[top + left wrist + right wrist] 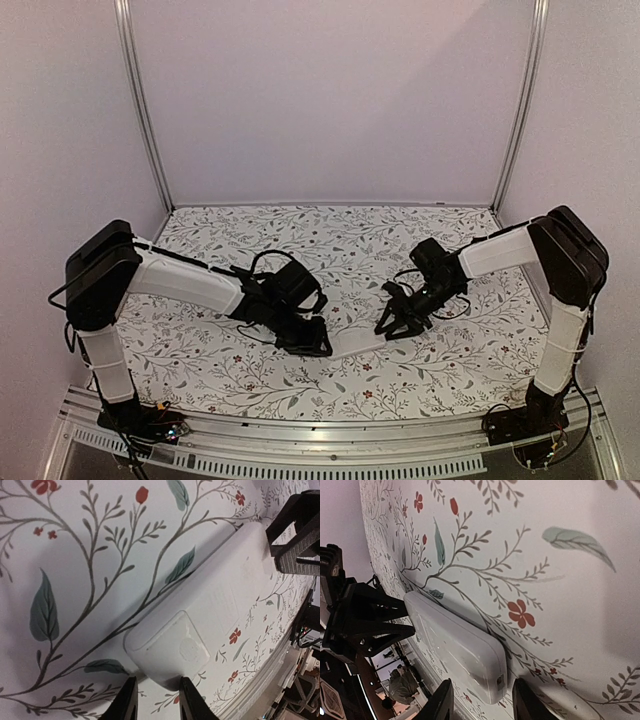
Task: Load the batteries into the remote control
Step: Load the battery cover onto the remote control without the battery cover.
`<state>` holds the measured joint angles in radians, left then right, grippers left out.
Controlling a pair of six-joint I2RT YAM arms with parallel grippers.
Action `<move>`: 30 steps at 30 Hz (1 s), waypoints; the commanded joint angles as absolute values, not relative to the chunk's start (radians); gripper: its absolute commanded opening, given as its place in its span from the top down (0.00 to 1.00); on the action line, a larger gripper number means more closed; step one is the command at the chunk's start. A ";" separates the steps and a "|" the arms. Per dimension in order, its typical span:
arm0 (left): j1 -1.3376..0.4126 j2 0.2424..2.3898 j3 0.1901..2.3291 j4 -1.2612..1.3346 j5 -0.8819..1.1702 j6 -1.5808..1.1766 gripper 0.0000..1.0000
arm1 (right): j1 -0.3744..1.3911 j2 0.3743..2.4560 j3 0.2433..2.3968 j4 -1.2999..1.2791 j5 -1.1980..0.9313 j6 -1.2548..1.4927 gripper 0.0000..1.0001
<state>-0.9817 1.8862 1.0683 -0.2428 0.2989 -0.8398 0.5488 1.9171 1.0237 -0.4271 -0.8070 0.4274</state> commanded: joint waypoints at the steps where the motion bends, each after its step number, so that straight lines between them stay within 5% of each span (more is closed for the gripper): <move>1: -0.981 1.807 1.027 -0.204 0.282 -0.846 0.66 | 0.518 1.889 1.007 -0.455 -0.728 0.398 0.56; 7: -0.979 1.778 1.014 -0.225 0.242 -0.844 0.59 | 0.507 1.841 0.974 -0.497 -0.700 0.375 0.48; 15: -0.990 1.828 1.040 -0.199 0.264 -0.853 0.67 | 0.518 1.850 0.983 -0.486 -0.728 0.369 0.63; 30: -0.998 1.886 1.109 -0.256 0.242 -0.838 0.75 | 0.548 1.893 1.016 -0.462 -0.742 0.384 0.71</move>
